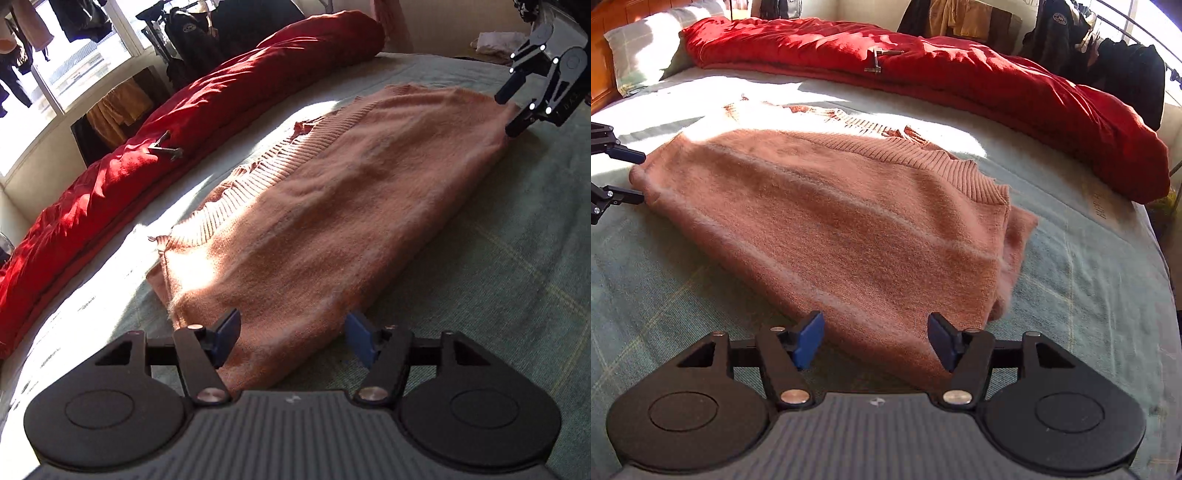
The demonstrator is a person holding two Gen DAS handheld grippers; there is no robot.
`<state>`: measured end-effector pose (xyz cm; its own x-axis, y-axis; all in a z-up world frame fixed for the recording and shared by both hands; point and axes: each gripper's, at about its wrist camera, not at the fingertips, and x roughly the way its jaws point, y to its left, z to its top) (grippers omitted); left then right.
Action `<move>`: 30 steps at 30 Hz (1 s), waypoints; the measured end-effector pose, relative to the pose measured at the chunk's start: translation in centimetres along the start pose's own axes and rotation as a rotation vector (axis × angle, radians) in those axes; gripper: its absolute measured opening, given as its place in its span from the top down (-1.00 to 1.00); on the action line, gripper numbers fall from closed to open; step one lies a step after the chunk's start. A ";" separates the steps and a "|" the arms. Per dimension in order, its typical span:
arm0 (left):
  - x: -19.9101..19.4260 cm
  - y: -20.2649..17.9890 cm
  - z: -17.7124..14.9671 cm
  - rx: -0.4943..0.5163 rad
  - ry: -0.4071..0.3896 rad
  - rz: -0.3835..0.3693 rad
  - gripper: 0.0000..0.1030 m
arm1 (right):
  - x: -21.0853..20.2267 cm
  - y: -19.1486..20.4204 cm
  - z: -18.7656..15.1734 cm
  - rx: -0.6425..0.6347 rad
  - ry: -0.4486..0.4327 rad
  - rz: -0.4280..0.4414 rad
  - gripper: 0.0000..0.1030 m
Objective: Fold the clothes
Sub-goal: 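Move both grippers to the folded edge of the sweater and grasp it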
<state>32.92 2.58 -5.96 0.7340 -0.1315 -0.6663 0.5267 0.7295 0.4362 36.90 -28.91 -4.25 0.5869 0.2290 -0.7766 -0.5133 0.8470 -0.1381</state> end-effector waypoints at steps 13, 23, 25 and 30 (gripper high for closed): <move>3.9 -9.4 3.8 0.447 -0.115 0.065 -0.42 | 4.1 12.0 0.8 -0.636 -0.109 -0.203 -0.74; 6.1 -9.4 5.7 0.450 -0.163 0.144 -0.45 | 2.0 10.2 3.6 -0.549 -0.177 -0.225 -0.74; 5.9 -8.4 6.1 0.407 -0.169 0.146 -0.45 | 2.3 10.3 3.5 -0.566 -0.170 -0.206 -0.74; 4.8 -6.7 7.0 0.338 -0.182 0.122 -0.45 | 3.8 11.6 2.3 -0.658 -0.160 -0.175 -0.74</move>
<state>35.98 -7.64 -7.84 0.8477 -0.1966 -0.4928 0.5203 0.4896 0.6997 34.62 -17.10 -7.42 0.7547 0.2264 -0.6157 -0.6456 0.4233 -0.6356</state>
